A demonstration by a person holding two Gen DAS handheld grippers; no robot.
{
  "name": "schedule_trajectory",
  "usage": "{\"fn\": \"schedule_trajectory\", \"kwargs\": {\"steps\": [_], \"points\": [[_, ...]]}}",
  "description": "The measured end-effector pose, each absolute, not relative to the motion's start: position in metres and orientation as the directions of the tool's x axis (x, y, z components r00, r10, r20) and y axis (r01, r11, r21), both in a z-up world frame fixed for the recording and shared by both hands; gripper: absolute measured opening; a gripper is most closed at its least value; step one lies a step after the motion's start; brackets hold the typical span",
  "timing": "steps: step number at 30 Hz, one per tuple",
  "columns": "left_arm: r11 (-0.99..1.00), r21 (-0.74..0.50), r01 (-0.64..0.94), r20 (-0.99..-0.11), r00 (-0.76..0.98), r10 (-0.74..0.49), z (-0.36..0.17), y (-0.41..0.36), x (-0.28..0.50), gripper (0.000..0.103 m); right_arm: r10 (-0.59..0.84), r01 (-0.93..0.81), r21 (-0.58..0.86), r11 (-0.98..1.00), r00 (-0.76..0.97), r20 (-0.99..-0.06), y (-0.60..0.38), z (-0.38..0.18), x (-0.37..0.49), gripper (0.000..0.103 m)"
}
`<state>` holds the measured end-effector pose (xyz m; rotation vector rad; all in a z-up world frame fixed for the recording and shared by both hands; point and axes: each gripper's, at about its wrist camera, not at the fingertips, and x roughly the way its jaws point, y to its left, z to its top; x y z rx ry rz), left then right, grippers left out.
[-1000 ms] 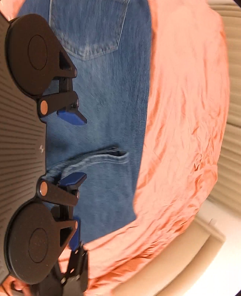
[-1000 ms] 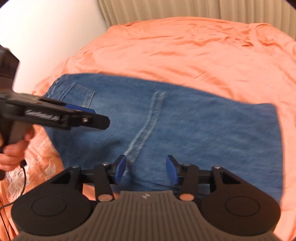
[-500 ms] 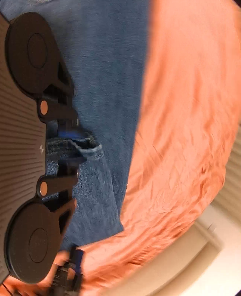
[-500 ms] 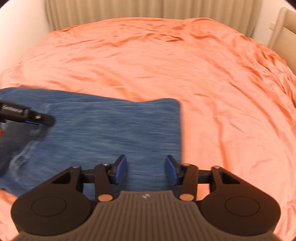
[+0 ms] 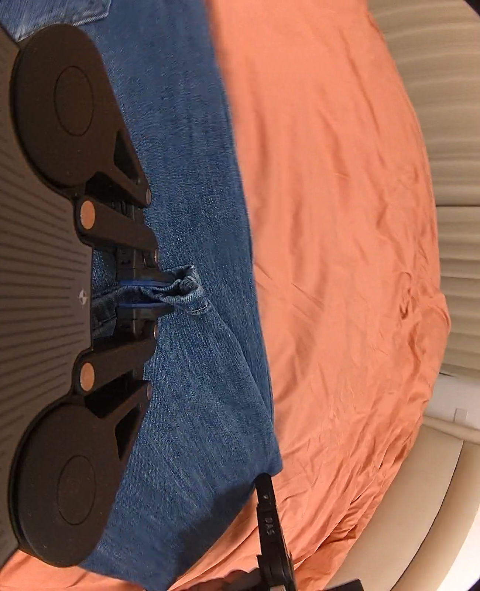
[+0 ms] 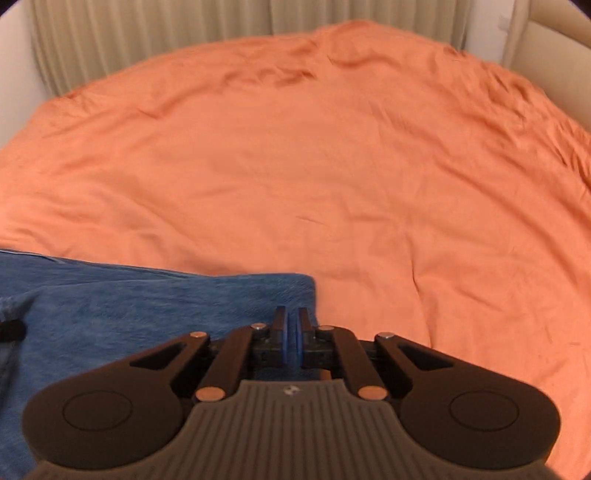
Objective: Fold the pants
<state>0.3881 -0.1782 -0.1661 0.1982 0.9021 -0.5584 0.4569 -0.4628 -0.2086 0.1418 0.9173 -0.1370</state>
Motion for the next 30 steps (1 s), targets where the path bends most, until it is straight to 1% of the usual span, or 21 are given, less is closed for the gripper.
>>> {"fn": "schedule_trajectory", "kwargs": {"steps": [3, 4, 5, 7, 8, 11, 14, 16, 18, 21, 24, 26, 27, 30], "points": [[0.837, -0.056, 0.544, -0.795, 0.483, -0.367, -0.167, -0.183, 0.39, 0.009, -0.081, 0.179, 0.03, 0.983, 0.58, -0.81, -0.463, -0.225, 0.467, 0.0], [0.839, -0.053, 0.542, -0.8, 0.48, -0.361, -0.166, -0.184, 0.392, 0.012, -0.08, 0.188, 0.036, 0.981, 0.572, -0.816, -0.464, -0.228, 0.469, 0.0], [0.843, -0.041, 0.536, -0.806, 0.481, -0.346, -0.164, -0.187, 0.392, 0.021, -0.08, 0.202, 0.045, 0.978, 0.571, -0.817, -0.465, -0.228, 0.469, 0.0], [0.844, -0.011, 0.535, -0.81, 0.49, -0.321, -0.157, -0.188, 0.388, 0.029, -0.081, 0.212, 0.051, 0.976, 0.572, -0.816, -0.467, -0.223, 0.468, 0.0], [0.843, -0.004, 0.537, -0.81, 0.493, -0.317, -0.154, -0.189, 0.386, 0.034, -0.078, 0.205, 0.053, 0.977, 0.583, -0.809, -0.467, -0.217, 0.462, 0.003], [0.84, 0.005, 0.542, -0.813, 0.491, -0.312, -0.146, -0.184, 0.377, 0.037, -0.043, 0.164, 0.075, 0.984, 0.617, -0.786, -0.465, -0.195, 0.427, 0.004], [0.835, 0.022, 0.55, -0.817, 0.491, -0.302, -0.138, -0.177, 0.36, 0.037, -0.02, 0.118, 0.072, 0.99, 0.639, -0.769, -0.458, -0.176, 0.381, 0.004], [0.827, 0.02, 0.562, -0.807, 0.498, -0.319, -0.128, -0.169, 0.345, 0.037, -0.021, 0.098, 0.058, 0.994, 0.654, -0.756, -0.45, -0.167, 0.348, 0.004], [0.833, 0.022, 0.552, -0.798, 0.512, -0.318, -0.117, -0.159, 0.333, 0.04, -0.014, 0.083, 0.054, 0.995, 0.656, -0.754, -0.443, -0.164, 0.321, 0.004], [0.851, 0.027, 0.524, -0.786, 0.537, -0.305, -0.103, -0.137, 0.32, 0.043, -0.018, 0.067, 0.031, 0.997, 0.63, -0.776, -0.433, -0.173, 0.293, 0.004], [0.883, 0.036, 0.469, -0.793, 0.551, -0.26, -0.092, -0.107, 0.314, 0.045, -0.037, 0.078, 0.01, 0.997, 0.575, -0.817, -0.427, -0.194, 0.282, 0.005], [0.916, 0.025, 0.399, -0.8, 0.558, -0.221, -0.084, -0.081, 0.313, 0.047, -0.047, 0.096, 0.008, 0.995, 0.556, -0.83, -0.428, -0.204, 0.282, 0.006], [0.931, 0.009, 0.366, -0.802, 0.558, -0.211, -0.079, -0.067, 0.313, 0.048, -0.05, 0.1, 0.007, 0.995, 0.55, -0.834, -0.428, -0.205, 0.284, 0.006], [0.966, -0.039, 0.254, -0.799, 0.573, -0.183, -0.063, -0.019, 0.31, 0.055, -0.071, 0.102, -0.018, 0.995, 0.548, -0.834, -0.423, -0.193, 0.286, 0.006]]}}
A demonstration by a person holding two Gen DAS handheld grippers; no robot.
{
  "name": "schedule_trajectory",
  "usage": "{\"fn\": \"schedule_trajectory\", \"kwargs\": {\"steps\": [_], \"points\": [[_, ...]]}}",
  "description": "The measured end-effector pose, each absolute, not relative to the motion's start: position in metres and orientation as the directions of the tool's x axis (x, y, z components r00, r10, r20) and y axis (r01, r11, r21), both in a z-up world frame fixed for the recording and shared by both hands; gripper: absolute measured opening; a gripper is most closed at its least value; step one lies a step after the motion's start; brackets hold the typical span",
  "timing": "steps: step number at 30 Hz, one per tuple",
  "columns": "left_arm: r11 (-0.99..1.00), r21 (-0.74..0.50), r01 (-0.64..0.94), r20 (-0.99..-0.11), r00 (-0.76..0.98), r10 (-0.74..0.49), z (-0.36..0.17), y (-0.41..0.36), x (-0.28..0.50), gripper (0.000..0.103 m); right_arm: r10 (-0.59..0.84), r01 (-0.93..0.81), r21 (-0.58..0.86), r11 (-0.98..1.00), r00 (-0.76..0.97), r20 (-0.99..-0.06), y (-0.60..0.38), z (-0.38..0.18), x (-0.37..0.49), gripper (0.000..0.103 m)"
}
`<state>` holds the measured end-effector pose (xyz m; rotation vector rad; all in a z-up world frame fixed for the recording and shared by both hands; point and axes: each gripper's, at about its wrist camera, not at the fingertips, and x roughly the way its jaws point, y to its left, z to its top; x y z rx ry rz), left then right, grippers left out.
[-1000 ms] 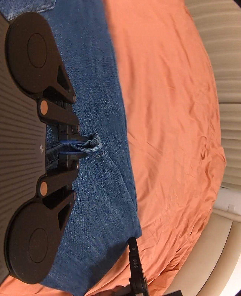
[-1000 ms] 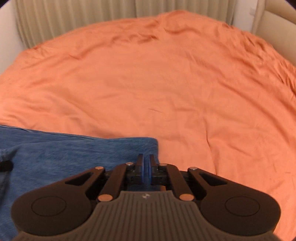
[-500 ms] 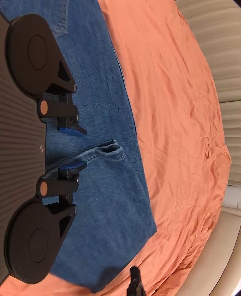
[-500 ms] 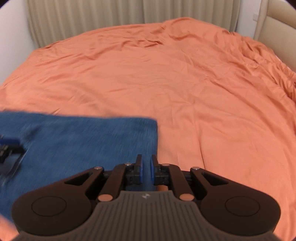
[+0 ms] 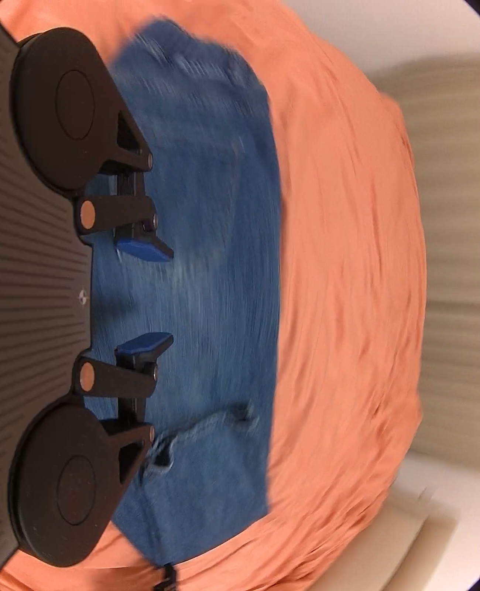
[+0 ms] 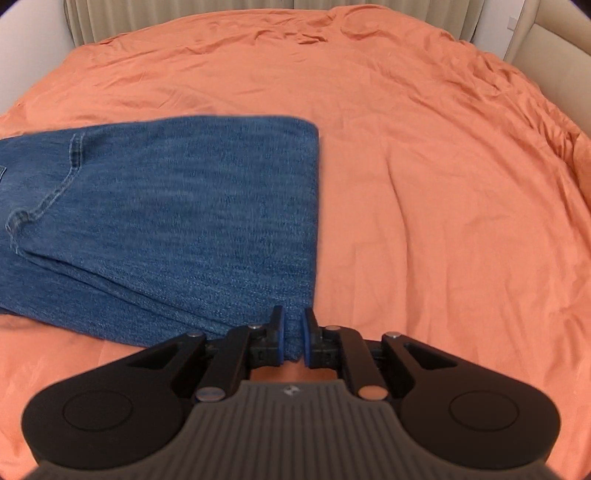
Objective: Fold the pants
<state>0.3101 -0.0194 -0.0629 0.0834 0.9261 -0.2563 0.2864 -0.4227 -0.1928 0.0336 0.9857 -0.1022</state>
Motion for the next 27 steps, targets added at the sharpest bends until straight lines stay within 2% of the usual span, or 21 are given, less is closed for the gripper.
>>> {"fn": "schedule_trajectory", "kwargs": {"steps": [2, 6, 14, 18, 23, 27], "points": [[0.979, -0.054, 0.194, -0.795, 0.584, -0.16, -0.054, 0.01, 0.308, 0.059, -0.067, 0.078, -0.027, 0.997, 0.569, -0.82, -0.418, -0.179, 0.285, 0.007], [0.992, -0.105, 0.073, -0.792, 0.597, -0.128, -0.042, 0.068, 0.304, 0.069, -0.016, -0.019, -0.035, 0.999, 0.607, -0.794, -0.403, -0.151, 0.284, 0.018], [0.936, -0.312, -0.162, -0.742, 0.657, -0.134, -0.058, 0.165, 0.293, 0.08, 0.142, -0.303, -0.071, 0.95, 0.626, -0.766, -0.339, -0.122, 0.306, 0.021], [0.884, -0.415, -0.217, -0.716, 0.678, -0.169, -0.081, 0.188, 0.294, 0.082, 0.193, -0.428, -0.106, 0.897, 0.598, -0.778, -0.298, -0.12, 0.33, 0.033], [0.793, -0.54, -0.283, -0.678, 0.704, -0.21, -0.116, 0.203, 0.308, 0.082, 0.215, -0.533, -0.146, 0.834, 0.556, -0.803, -0.26, -0.132, 0.358, 0.033], [0.759, -0.571, -0.312, -0.677, 0.702, -0.22, -0.146, 0.202, 0.324, 0.082, 0.234, -0.582, -0.145, 0.8, 0.526, -0.818, -0.243, -0.143, 0.38, 0.033]]}}
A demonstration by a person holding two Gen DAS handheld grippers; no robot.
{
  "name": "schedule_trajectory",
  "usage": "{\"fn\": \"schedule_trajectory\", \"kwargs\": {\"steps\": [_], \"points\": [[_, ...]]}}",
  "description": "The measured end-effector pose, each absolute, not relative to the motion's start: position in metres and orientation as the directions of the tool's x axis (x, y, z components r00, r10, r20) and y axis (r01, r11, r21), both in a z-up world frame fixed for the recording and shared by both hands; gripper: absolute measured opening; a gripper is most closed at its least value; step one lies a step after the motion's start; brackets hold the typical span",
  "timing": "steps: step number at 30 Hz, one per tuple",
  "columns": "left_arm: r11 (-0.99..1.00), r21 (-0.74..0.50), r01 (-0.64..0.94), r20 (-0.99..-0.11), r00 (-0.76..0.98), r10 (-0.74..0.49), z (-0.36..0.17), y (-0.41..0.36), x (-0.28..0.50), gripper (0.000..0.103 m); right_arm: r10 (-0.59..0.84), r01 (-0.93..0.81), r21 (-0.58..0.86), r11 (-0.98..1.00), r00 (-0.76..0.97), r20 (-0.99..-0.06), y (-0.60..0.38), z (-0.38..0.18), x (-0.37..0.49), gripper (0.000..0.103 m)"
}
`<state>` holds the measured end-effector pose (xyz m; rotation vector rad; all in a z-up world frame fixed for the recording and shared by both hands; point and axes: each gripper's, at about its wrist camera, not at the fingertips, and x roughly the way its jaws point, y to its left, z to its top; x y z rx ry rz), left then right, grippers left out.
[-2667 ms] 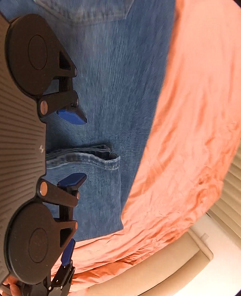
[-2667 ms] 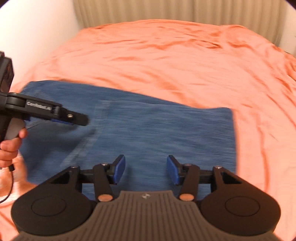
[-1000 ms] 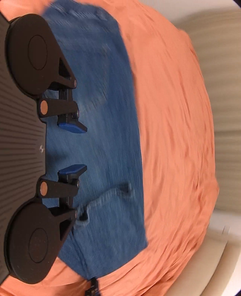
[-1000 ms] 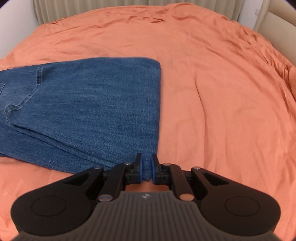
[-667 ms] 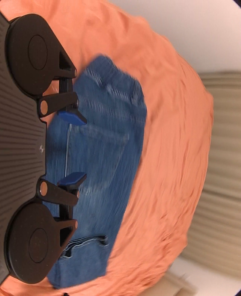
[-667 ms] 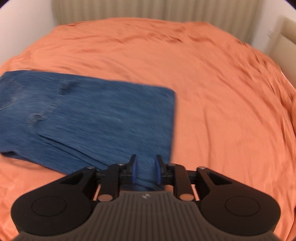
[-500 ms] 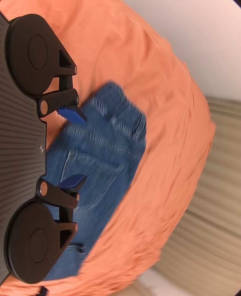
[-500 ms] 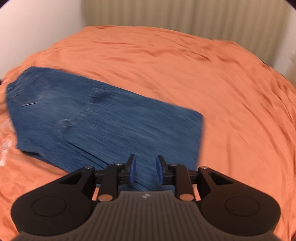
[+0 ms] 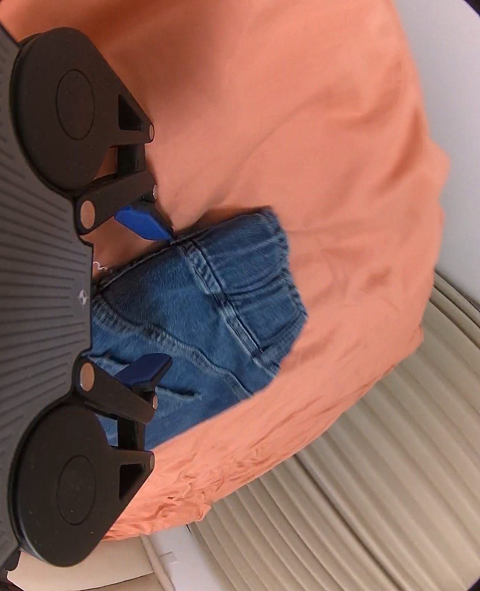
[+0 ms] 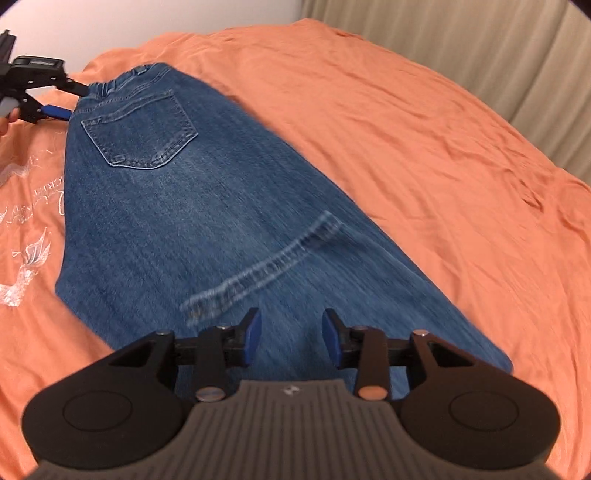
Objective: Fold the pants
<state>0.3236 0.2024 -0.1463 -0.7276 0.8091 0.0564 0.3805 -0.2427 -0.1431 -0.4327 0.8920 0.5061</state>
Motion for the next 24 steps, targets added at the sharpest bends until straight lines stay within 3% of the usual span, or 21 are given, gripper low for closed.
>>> {"fn": "schedule_trajectory", "kwargs": {"steps": [9, 16, 17, 20, 24], "points": [[0.819, -0.511, -0.26, -0.651, 0.74, -0.171, -0.166, 0.188, 0.341, 0.087, 0.236, -0.701, -0.186, 0.688, 0.459, -0.856, -0.215, -0.173, 0.432, 0.033], [0.845, -0.471, -0.253, -0.652, 0.746, -0.14, -0.167, 0.184, 0.345, 0.064, 0.227, -0.677, -0.068, 0.733, 0.338, -0.913, -0.21, -0.198, 0.465, 0.034], [0.849, -0.463, -0.255, -0.653, 0.745, -0.133, -0.165, 0.183, 0.345, 0.052, 0.23, -0.674, -0.061, 0.736, 0.334, -0.914, -0.211, -0.199, 0.466, 0.034], [0.852, -0.454, -0.26, -0.656, 0.745, -0.123, -0.148, 0.186, 0.346, 0.031, 0.223, -0.669, -0.067, 0.741, 0.338, -0.915, -0.21, -0.201, 0.466, 0.034], [0.887, -0.42, -0.192, -0.631, 0.764, -0.133, -0.11, 0.176, 0.344, 0.024, 0.204, -0.655, -0.079, 0.752, 0.345, -0.916, -0.208, -0.2, 0.465, 0.034]]}}
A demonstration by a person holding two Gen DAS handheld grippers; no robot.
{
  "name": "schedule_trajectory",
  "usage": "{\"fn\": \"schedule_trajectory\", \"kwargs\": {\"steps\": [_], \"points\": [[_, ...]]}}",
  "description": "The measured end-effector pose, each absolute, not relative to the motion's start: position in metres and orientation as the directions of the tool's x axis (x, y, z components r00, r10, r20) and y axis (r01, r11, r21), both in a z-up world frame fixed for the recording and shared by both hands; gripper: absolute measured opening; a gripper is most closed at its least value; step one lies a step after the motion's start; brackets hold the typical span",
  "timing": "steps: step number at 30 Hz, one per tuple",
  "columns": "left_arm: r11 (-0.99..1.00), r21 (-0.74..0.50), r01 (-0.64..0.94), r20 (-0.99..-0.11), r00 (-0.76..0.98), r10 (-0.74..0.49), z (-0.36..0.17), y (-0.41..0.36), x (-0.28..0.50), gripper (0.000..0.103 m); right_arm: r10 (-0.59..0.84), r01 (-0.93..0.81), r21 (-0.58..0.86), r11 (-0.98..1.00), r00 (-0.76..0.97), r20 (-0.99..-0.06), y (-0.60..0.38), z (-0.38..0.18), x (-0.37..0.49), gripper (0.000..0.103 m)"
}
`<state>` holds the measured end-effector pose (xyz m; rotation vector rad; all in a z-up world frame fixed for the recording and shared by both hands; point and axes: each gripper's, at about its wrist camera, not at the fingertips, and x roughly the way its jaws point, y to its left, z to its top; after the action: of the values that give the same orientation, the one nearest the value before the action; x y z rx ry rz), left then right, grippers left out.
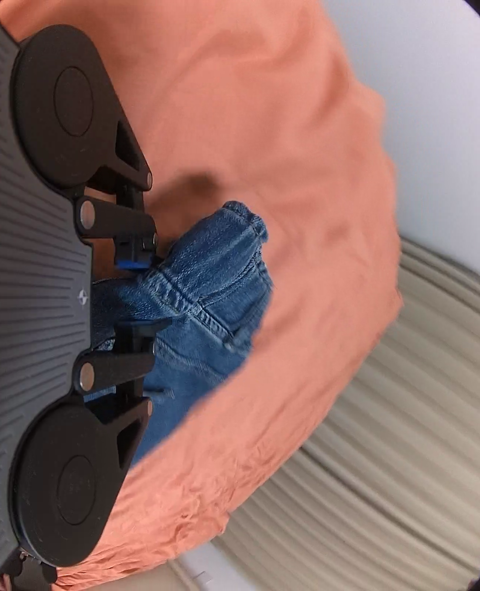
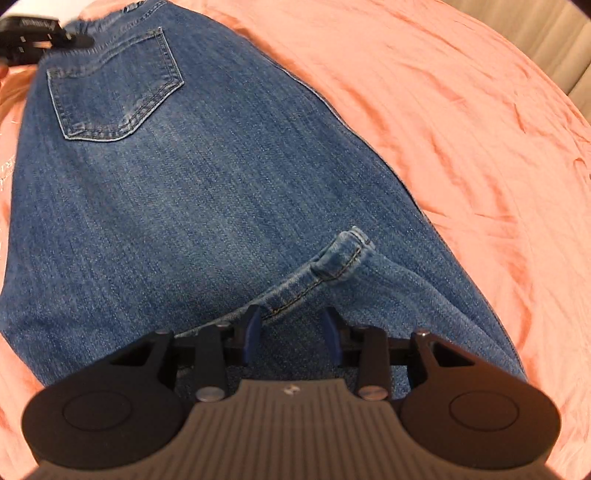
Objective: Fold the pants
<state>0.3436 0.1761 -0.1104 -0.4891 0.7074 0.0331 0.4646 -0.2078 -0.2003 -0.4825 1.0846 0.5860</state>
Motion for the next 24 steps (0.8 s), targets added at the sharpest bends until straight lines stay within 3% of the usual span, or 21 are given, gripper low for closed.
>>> {"fn": "schedule_trajectory", "kwargs": {"steps": [8, 17, 24], "points": [[0.937, -0.348, -0.029, -0.515, 0.841, -0.165, -0.008, 0.106, 0.329, 0.021, 0.144, -0.629, -0.151, 0.763, 0.393, -0.908, -0.194, -0.199, 0.452, 0.034], [0.977, -0.049, 0.209, -0.42, 0.883, -0.21, 0.092, -0.046, 0.306, 0.02, 0.205, -0.517, -0.105, 0.849, 0.507, -0.837, -0.258, -0.134, 0.413, 0.038], [0.922, 0.183, 0.34, -0.418, 0.876, -0.24, 0.105, -0.197, 0.295, 0.02, 0.159, -0.328, -0.046, 0.944, 0.57, -0.806, -0.374, -0.106, 0.358, 0.038]]}}
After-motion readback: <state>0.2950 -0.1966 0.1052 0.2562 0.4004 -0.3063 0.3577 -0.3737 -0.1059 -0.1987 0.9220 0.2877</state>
